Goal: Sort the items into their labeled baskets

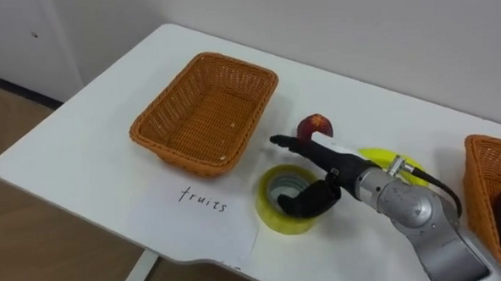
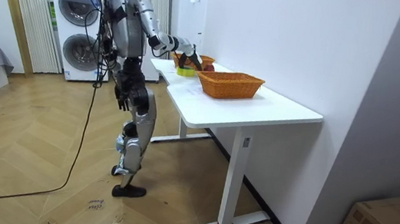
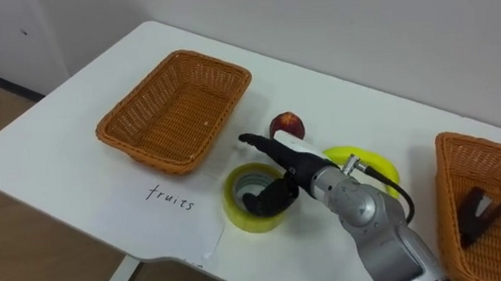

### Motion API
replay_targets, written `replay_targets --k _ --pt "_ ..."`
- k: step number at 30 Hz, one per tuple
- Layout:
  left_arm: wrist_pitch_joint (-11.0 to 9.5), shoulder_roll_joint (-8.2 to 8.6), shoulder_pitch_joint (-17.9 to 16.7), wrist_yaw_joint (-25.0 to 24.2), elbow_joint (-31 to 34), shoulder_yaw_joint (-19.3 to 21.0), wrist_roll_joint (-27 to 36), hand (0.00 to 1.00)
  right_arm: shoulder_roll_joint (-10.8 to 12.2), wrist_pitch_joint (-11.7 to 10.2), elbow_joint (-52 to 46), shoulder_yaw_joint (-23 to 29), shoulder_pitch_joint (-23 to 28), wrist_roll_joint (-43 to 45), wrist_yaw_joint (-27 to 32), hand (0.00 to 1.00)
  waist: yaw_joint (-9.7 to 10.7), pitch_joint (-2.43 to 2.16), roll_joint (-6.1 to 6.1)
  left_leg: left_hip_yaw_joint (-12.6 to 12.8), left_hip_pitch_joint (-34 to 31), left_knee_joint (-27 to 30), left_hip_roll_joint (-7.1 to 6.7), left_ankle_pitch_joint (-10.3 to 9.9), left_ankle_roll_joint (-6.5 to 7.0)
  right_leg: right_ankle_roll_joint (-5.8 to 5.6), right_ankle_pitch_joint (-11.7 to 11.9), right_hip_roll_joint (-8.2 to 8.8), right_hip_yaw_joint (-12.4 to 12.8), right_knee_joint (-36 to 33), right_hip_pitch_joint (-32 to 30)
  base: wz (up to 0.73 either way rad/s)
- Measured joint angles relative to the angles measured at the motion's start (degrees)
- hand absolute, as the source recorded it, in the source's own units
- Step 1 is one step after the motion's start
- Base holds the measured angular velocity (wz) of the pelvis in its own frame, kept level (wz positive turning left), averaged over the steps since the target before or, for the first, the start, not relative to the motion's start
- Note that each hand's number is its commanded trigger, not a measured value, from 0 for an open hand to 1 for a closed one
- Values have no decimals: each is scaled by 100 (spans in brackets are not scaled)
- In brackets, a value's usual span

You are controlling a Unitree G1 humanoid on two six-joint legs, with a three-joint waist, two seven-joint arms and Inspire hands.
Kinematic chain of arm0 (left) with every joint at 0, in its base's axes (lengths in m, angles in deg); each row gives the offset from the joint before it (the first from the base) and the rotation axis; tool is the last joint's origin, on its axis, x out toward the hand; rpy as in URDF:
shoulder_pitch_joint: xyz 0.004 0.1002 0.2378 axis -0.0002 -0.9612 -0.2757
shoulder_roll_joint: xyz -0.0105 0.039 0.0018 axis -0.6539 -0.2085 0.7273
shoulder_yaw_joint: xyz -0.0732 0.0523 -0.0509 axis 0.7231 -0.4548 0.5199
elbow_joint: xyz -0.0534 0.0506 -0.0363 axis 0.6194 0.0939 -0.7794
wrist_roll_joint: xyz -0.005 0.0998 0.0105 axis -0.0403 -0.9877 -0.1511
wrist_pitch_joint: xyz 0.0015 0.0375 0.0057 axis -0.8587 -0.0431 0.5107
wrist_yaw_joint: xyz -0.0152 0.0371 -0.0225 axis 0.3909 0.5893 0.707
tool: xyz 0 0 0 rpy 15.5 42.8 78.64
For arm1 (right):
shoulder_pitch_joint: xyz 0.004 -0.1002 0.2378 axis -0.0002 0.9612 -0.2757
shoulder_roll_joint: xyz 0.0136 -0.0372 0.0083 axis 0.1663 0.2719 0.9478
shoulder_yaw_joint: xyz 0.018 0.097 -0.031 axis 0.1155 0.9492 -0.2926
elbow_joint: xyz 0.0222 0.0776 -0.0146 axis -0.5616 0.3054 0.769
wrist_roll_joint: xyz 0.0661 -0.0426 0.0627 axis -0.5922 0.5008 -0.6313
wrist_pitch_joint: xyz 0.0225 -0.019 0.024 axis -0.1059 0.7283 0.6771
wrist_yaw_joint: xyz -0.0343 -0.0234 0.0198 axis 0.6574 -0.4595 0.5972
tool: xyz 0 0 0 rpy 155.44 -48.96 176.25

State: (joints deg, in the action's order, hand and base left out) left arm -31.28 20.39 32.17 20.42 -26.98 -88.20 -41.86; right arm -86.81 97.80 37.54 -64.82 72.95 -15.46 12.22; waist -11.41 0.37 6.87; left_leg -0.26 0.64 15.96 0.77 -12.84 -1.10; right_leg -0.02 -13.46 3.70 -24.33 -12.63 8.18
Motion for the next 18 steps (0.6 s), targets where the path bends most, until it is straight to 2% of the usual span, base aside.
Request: replay_targets --k 5,9,18 --pt "2 -11 17 6 -4 -2 0 0 -29 17 0 11 0 -1 -271 0 11 7 21 -28 -35 57 1 -1 1 0 0 -3 -44 -2 7 4" --pt "4 -33 24 4 -3 -2 0 0 -55 125 0 18 0 2 -483 0 -6 5 37 -41 -32 76 1 -2 1 1 0 -2 -66 -4 -10 1" --pt "82 -175 59 11 -13 -1 -6 0 -74 237 96 187 -35 165 -979 0 -135 1 110 -41 -19 63 -39 8 19 -20 -13 31 -50 1 -9 0"
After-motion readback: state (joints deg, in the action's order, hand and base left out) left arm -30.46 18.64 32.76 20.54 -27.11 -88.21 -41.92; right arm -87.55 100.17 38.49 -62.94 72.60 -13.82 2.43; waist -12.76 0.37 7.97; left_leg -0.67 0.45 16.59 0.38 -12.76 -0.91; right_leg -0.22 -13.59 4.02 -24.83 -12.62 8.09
